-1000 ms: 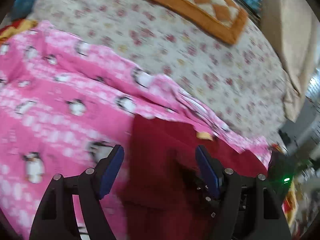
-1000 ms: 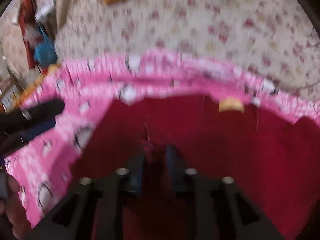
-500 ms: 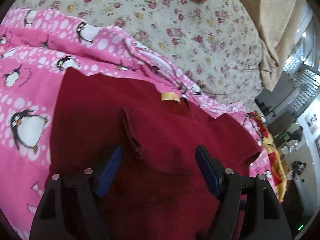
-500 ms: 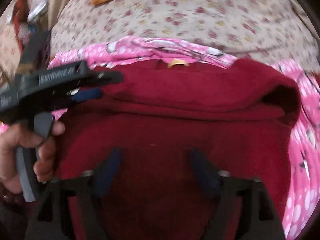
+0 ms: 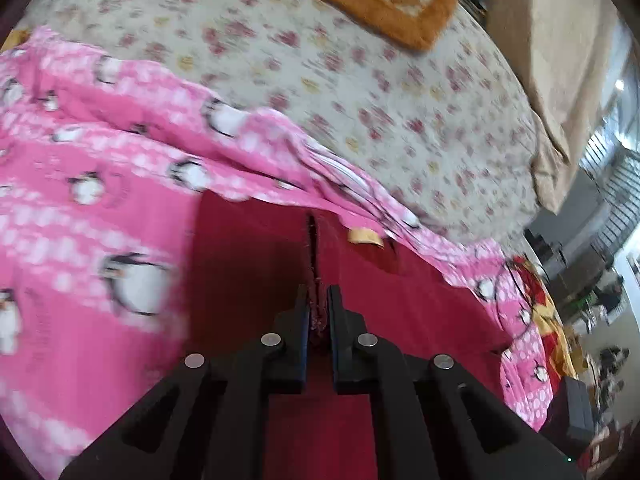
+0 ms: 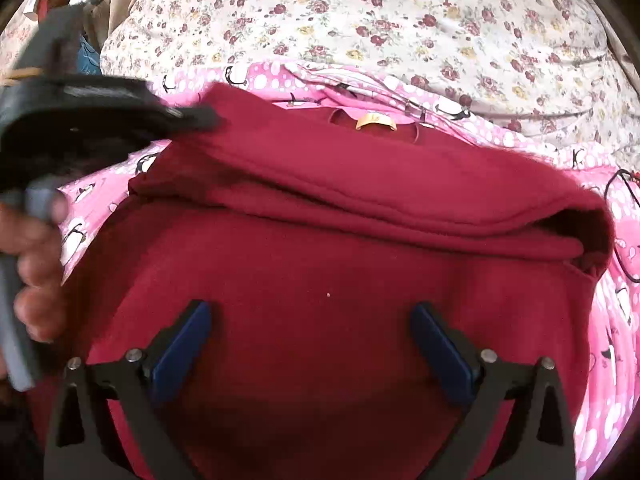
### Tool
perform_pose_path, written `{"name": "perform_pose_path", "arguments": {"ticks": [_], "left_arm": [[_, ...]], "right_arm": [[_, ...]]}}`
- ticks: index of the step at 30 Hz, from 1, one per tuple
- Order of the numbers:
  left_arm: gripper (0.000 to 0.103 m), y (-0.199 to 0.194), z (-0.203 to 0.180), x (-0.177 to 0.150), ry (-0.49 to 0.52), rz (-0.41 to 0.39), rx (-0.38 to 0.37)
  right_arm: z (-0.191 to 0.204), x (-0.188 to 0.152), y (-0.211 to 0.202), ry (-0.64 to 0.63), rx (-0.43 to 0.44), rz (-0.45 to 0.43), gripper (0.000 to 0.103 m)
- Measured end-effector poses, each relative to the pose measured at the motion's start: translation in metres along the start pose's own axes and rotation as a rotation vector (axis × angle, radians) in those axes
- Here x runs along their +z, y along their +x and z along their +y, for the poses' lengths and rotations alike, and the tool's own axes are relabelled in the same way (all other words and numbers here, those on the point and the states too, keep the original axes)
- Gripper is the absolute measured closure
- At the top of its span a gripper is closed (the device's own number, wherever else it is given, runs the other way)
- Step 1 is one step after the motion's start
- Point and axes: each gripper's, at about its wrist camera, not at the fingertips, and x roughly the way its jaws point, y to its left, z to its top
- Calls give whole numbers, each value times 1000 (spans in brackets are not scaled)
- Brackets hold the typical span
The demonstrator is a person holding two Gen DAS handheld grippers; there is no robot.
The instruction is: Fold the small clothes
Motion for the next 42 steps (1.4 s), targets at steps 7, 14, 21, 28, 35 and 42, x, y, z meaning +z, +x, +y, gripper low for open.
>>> {"name": "perform_pose_path", "arguments": {"ticks": [7,14,21,28,35,42], "left_arm": [[103,7,35,4,-75,6,97],[98,27,30,-6,-3,62,172],[90,-18,16,8,34,-134,318],[89,47,-5,-5,147,66,267],[89,53,-3,-3,131,121,309],[69,65,-8,-1,118,120,287]], "right_arm": [[2,0,-1,0,1,-3,1],[1,1,-2,-6,15,19,1],[-45,32,-55,69,-40,-220,52],[-153,42,8,252,-167,-5,92],[-150,48,1,248,-182,4,90],[-167,88,27,286,-271,-72,66]]}}
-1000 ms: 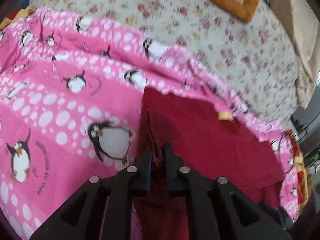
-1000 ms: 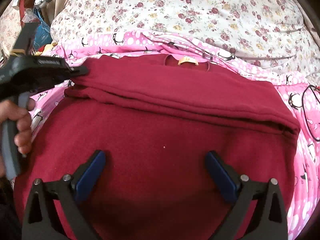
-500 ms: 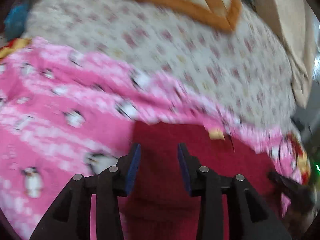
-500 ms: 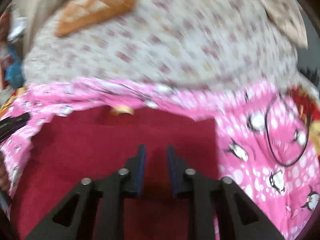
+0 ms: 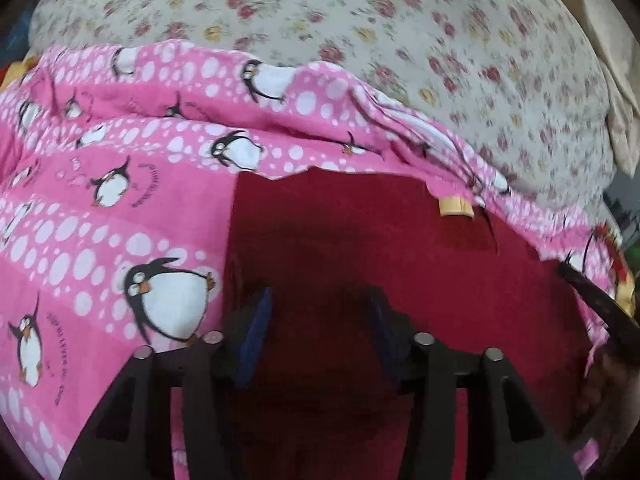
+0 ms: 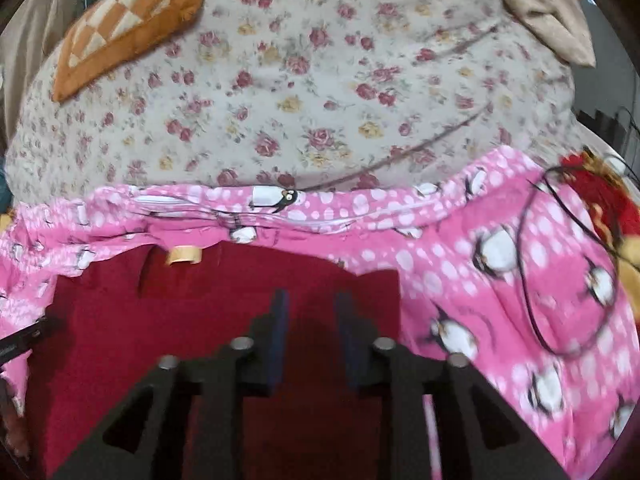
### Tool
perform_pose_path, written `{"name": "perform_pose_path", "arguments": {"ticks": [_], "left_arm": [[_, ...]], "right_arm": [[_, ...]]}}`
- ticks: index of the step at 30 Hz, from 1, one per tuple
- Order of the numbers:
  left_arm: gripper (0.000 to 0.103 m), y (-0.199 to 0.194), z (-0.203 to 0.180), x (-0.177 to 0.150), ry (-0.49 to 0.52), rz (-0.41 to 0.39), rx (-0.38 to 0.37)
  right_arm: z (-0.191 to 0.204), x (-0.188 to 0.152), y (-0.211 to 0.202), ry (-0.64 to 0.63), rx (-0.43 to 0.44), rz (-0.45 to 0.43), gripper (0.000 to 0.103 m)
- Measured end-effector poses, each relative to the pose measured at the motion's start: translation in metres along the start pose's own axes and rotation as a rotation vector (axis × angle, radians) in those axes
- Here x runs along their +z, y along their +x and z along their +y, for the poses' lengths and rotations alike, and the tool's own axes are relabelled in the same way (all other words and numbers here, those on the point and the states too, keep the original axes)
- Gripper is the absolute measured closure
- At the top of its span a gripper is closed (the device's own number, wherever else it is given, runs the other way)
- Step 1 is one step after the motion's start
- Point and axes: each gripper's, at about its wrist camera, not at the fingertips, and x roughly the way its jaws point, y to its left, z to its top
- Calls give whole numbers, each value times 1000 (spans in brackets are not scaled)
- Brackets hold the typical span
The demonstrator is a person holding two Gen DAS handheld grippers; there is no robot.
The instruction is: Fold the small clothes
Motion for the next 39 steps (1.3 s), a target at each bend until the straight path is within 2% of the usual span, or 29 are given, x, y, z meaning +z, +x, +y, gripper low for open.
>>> {"name": "perform_pose_path", "arguments": {"ticks": [1,3,4,7,11,12,13,14,15,17,19,21,22,24,26,27,32,35,37,39], "left_arm": [[65,0,-5,-2,23,-10,3],[52,4,-15,-3,79,-7,27],[49,7,-19,-4,101,-4,37],[47,9,-23,-4,119,-5,47],[50,-11,-16,-7,73,-61,21],[50,-15,-16,-10,80,-71,15],[50,-15,-18,-13,97,-66,22],[50,-14,-21,-19,129,-44,35],[50,-16,-25,-23,176,-26,48],[53,-40,-28,-31,246,-30,64],[53,-68,-19,-36,248,-52,37],[53,-105,-1,-43,246,-85,3],[53,-121,9,-49,234,-94,-4],[53,-151,34,-69,189,-101,-28],[53,-169,55,-96,142,-67,-49],[53,-174,62,-111,119,-44,-51],[53,-178,65,-209,42,83,-94],[53,-178,51,-253,20,116,-93],[53,-177,46,-270,6,145,-98],[55,-171,49,-280,-14,171,-91]], "right_arm": [[-6,-4,27,26,-25,120,66],[-12,-3,33,71,9,133,66],[-11,-1,31,61,4,133,66],[-8,-4,18,49,6,80,66],[-1,-16,-50,33,63,-45,66],[3,-22,-61,11,72,-54,63],[5,-28,-63,-19,57,-27,57],[8,-39,-53,-66,14,76,43],[3,-48,-43,-95,7,151,39],[-2,-52,-57,-100,-1,122,40],[-8,-53,-92,-80,-6,48,40],[-15,-61,-133,-69,72,-55,39],[-16,-68,-147,-75,122,-79,39],[-17,-92,-178,-103,219,-132,39],[-15,-125,-200,-149,312,-148,37],[-16,-137,-204,-163,331,-152,37],[-33,-204,-229,-159,370,-106,37],[-49,-236,-243,-107,382,-70,35],[-61,-254,-242,-53,378,-20,35],[-72,-273,-235,25,378,69,35]]}}
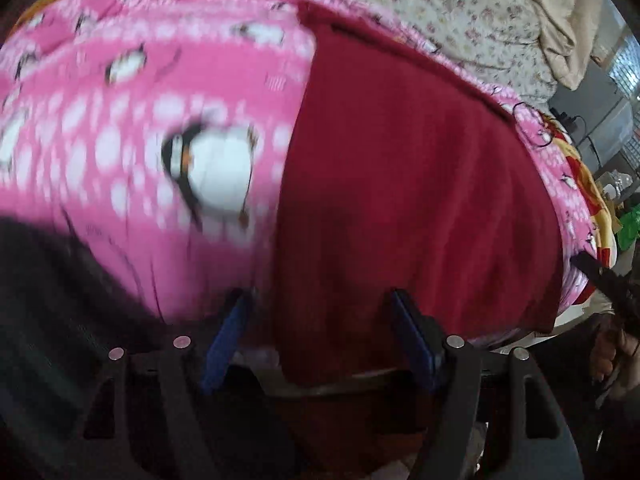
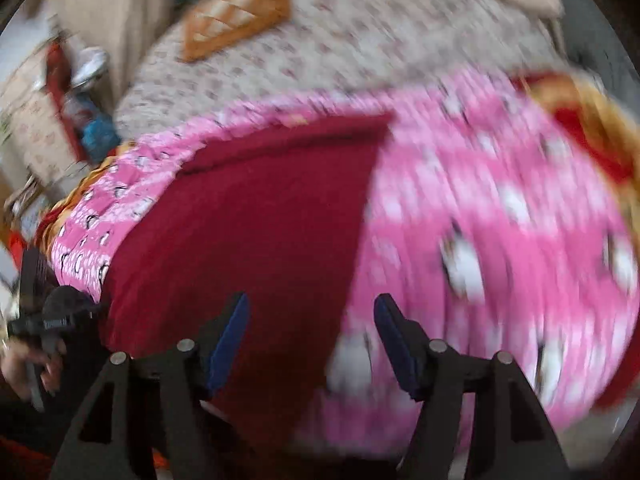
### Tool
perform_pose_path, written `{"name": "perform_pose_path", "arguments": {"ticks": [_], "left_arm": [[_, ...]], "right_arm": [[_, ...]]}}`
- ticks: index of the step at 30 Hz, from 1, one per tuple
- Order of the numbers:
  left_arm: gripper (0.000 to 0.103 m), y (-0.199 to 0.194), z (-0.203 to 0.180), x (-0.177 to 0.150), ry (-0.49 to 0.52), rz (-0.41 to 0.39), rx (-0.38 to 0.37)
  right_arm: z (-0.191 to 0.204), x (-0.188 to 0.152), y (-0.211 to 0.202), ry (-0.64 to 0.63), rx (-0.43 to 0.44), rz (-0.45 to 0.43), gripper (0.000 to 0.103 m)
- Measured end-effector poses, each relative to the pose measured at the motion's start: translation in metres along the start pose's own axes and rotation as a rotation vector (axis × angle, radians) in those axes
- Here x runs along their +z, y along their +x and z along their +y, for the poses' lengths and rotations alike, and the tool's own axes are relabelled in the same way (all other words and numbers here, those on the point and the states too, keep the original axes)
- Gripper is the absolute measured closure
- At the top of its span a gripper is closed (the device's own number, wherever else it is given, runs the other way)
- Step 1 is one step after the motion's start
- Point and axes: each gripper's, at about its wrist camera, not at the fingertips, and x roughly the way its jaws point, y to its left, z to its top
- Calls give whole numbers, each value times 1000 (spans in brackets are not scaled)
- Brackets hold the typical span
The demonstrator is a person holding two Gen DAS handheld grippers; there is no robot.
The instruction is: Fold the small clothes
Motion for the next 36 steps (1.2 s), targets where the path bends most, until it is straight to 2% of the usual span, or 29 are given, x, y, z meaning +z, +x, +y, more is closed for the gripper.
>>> {"name": "perform_pose_path", "arguments": {"ticks": [1,4,7,10,11,16,17,18,19,20,23,27,28,30,32,33,36], "left_arm": [[58,1,2,0,-8,2,6],[61,-6,5,4,-38,-29,-41],[72,-11,6,4,-37,-54,-63],[88,-10,9,3,-40,-48,-77],[102,-10,10,3,-40,-47,-79],[103,-15,10,0,-29,-58,-87],[103,-17,7,-1,-12,-62,-78],[103,-16,7,-1,-4,-60,-77],[103,-15,6,0,2,-56,-76],[103,-14,6,0,-4,-54,-74],[103,-10,9,3,-34,-45,-83],[103,-13,9,2,-33,-52,-89],[103,-15,9,2,-32,-58,-92],[103,-27,8,3,-23,-83,-127],[103,-53,7,6,15,-152,-148],[103,-66,8,7,25,-185,-162],[103,-106,9,10,57,-283,-215]], "right_arm": [[-5,-8,3,48,3,42,35],[-14,-23,13,137,-14,115,35],[-10,-35,21,130,-26,156,35],[-9,-37,29,110,-28,178,35],[-10,-38,34,115,-21,198,35],[-13,-40,44,125,48,226,32],[-13,-41,42,126,79,236,43],[-12,-42,41,130,116,247,64],[-10,-44,41,132,160,261,77],[-8,-45,41,117,148,263,85],[-12,-47,49,133,140,288,84],[-12,-45,59,165,184,312,75],[-9,-45,58,153,191,309,75],[5,-42,47,97,240,275,97],[22,-35,20,11,323,182,97],[32,-31,0,-49,367,108,97],[42,-20,-55,-141,370,-65,98]]}}
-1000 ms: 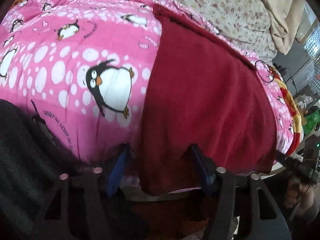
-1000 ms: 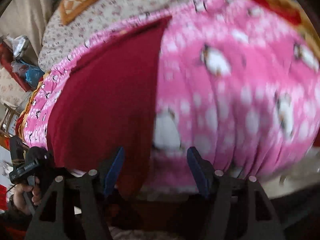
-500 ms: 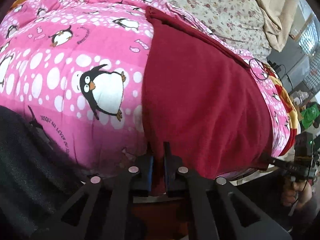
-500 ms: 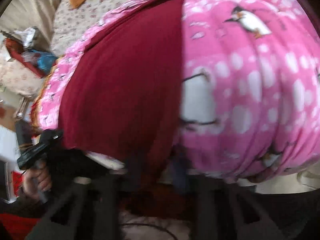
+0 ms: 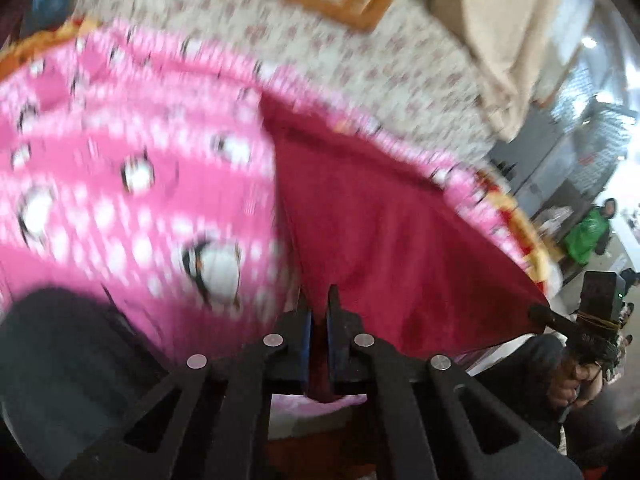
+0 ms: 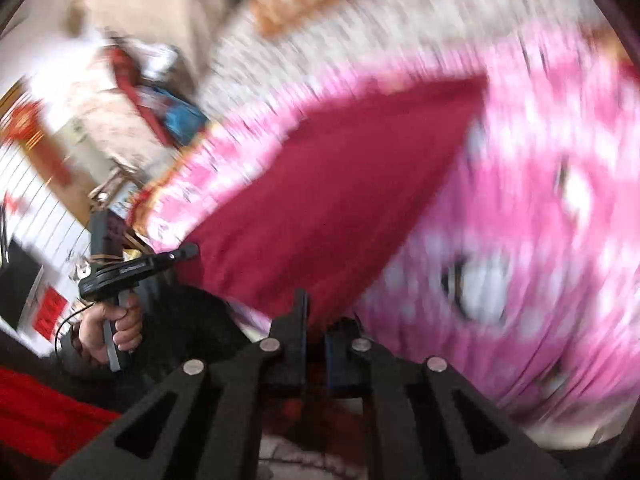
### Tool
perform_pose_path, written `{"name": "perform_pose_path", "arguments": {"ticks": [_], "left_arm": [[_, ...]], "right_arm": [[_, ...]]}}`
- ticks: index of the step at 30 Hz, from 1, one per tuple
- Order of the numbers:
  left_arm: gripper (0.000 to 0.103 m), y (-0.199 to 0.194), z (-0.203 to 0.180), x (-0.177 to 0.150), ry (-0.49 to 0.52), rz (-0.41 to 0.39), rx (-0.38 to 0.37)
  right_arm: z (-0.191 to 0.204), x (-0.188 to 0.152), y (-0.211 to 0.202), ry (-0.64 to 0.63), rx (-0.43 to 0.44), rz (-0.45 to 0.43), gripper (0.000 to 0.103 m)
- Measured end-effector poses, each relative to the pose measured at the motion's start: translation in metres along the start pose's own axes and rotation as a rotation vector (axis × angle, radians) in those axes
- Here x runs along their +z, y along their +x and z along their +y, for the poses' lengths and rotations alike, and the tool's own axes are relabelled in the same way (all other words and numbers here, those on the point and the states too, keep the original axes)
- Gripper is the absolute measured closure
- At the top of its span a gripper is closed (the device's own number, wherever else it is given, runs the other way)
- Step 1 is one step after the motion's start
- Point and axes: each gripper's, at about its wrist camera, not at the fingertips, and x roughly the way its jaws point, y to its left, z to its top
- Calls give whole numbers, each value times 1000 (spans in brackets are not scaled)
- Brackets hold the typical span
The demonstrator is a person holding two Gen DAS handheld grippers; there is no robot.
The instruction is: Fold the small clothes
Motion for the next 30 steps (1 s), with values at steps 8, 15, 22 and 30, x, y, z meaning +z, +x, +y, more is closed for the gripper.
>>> {"name": "perform_pose_path", "arguments": {"ticks": [8,15,22,30], "left_arm": [[103,-88,-33,13,100,-135,-173],[103,-78,-57,71,122,-185,-189],[103,42,-33,135,35,-122,-37],[103,191,12,197,-36,11,124]], "right_arm": [[37,20,-107,-146,37,-219,98],[36,58,-135,-151,-8,-329,98],[-37,126,-57,23,-104,-373,98],[-143,195,82,242,-263,-191,98]]}}
